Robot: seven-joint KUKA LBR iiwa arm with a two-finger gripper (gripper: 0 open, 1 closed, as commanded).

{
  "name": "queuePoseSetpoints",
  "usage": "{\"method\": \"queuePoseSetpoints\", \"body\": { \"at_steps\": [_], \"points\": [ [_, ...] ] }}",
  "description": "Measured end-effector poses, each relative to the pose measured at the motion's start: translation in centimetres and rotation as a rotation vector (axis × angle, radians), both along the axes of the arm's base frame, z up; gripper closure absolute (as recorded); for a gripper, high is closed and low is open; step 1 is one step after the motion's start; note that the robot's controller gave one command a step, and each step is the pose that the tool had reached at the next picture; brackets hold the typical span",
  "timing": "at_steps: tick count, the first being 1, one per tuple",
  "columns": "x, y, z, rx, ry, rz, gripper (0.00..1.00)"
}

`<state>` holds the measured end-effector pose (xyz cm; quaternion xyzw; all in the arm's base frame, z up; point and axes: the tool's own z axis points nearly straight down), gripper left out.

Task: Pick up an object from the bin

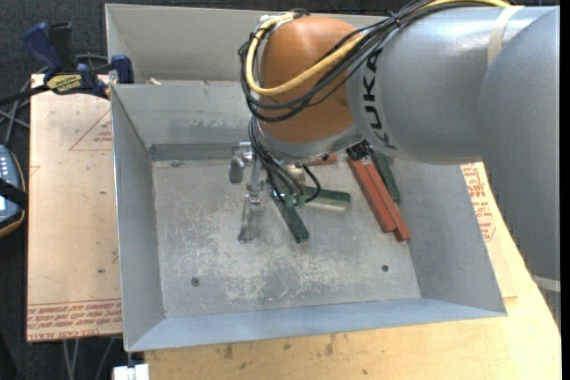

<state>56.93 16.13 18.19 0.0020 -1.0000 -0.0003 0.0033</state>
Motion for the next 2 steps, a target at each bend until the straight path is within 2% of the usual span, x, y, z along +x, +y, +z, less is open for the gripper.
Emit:
{"method": "queuePoseSetpoints", "body": {
  "at_steps": [1, 2],
  "points": [
    [0.2, -0.1, 0.4, 0.001, -0.007, -0.003, 0.0],
    [1.4, -3.8, -4.2, 0.002, -0.011, -0.116, 0.0]
  ]
}}
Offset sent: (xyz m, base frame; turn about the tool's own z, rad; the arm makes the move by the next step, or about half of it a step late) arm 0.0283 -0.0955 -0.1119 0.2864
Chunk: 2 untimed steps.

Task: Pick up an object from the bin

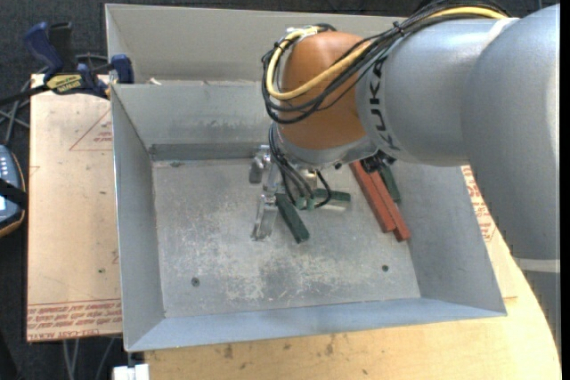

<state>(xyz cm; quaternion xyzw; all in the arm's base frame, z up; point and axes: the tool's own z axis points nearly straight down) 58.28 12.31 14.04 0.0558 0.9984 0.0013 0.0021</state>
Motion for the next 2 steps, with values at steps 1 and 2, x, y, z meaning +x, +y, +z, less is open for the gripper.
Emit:
{"method": "queuePoseSetpoints", "body": {
  "at_steps": [1, 2],
  "points": [
    [0.8, -4.3, -3.0, -0.001, 0.005, -0.296, 0.0],
    [1.7, -6.4, -3.1, -0.001, 0.003, -0.084, 0.0]
  ]
}}
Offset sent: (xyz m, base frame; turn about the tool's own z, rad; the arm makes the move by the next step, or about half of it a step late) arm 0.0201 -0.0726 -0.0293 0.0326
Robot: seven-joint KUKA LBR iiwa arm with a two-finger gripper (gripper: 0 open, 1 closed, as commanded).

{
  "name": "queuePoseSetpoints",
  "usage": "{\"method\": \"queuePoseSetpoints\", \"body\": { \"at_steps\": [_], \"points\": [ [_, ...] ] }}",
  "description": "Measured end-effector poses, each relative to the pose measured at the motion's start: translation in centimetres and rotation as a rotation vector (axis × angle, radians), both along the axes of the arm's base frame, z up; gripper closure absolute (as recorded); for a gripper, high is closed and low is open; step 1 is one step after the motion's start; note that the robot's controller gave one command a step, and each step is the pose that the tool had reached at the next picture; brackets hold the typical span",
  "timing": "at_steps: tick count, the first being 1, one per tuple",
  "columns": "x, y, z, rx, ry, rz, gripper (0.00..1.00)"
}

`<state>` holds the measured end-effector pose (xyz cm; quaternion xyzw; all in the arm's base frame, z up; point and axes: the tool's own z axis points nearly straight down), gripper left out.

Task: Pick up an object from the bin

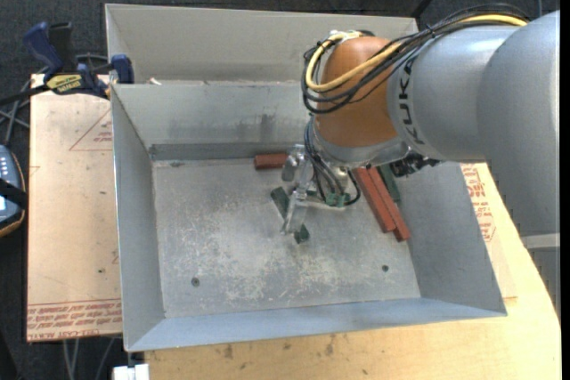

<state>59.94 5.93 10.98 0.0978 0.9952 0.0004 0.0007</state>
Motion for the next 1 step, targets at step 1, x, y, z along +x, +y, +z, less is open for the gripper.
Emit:
{"method": "queuePoseSetpoints", "body": {
  "at_steps": [1],
  "points": [
    [-0.47, -0.78, -2.3, 0.0, 0.001, -0.142, 0.0]
  ]
}}
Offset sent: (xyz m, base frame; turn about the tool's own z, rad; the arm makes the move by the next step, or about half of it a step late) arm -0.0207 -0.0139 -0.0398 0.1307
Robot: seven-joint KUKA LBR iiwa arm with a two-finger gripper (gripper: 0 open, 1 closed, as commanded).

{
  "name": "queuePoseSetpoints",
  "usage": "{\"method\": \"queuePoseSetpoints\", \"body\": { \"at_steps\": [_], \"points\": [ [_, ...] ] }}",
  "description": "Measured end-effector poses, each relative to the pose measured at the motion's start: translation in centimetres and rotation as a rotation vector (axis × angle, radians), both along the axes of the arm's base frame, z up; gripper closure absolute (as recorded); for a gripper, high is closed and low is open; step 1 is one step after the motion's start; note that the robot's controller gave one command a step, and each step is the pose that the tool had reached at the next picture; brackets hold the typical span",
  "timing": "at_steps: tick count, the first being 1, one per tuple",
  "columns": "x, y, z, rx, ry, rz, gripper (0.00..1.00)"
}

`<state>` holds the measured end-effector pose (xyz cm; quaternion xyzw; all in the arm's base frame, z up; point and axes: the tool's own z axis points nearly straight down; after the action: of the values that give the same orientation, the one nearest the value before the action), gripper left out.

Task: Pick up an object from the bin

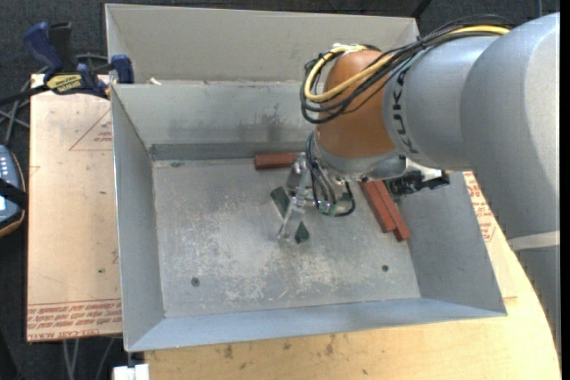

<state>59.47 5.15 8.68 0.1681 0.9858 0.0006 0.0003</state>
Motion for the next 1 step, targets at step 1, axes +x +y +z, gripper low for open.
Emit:
{"method": "queuePoseSetpoints", "body": {
  "at_steps": [1],
  "points": [
    [-1.25, -0.43, -1.31, 0.003, -0.01, 0.01, 1.0]
  ]
}}
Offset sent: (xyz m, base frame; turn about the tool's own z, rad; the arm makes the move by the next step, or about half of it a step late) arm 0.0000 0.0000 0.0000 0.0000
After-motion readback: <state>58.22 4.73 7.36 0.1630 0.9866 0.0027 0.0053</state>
